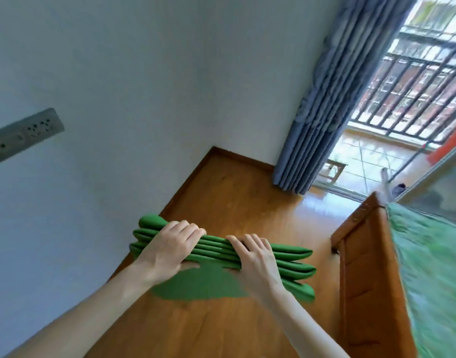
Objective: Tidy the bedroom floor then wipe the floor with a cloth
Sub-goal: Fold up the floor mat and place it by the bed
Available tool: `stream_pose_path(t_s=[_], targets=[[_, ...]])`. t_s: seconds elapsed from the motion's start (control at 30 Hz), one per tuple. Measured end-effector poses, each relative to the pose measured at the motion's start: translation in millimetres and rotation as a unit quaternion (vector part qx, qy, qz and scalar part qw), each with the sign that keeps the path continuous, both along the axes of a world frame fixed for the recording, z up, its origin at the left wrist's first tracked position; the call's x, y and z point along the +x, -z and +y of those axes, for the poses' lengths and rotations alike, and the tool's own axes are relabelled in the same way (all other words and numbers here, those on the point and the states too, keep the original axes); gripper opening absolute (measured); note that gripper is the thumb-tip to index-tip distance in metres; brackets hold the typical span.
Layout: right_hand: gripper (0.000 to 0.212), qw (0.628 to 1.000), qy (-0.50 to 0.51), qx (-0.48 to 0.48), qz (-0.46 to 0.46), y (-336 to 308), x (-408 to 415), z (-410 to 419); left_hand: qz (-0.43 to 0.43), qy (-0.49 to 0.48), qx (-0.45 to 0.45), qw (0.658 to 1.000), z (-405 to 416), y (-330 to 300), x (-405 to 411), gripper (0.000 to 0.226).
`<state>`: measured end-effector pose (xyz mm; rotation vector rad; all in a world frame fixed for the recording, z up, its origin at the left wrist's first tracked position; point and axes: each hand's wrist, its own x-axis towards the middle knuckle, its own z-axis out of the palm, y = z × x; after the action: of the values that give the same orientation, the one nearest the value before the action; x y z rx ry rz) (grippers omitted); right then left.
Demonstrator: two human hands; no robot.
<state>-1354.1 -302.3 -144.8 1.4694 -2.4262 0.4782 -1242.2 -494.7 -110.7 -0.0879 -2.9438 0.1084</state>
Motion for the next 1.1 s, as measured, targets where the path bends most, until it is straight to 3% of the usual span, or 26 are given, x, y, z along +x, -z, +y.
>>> stream_pose_path(t_s=[0.13,0.3,0.7,1.1], targets=[[0.076,0.998,0.048,-0.035,0.035,-64.5,-30.2,33.6,0.032,0.059,-0.045,0.997,24.7,-73.4,-50.1,0.065],[0.075,0.990,0.098,-0.035,0.097,-119.7,-70.6,81.2,0.094,0.097,-0.065,0.989,67.1,-115.9,-102.5,0.069],[0.076,0.969,0.183,-0.013,0.168,-163.6,-213.5,191.4,0.132,0.190,-0.080,0.970,164.3,-162.2,-278.0,0.077],[0.077,0.957,0.226,0.002,0.181,-181.2,-359.2,264.9,0.144,0.231,-0.037,0.962,238.8,-160.6,-444.2,0.083]])
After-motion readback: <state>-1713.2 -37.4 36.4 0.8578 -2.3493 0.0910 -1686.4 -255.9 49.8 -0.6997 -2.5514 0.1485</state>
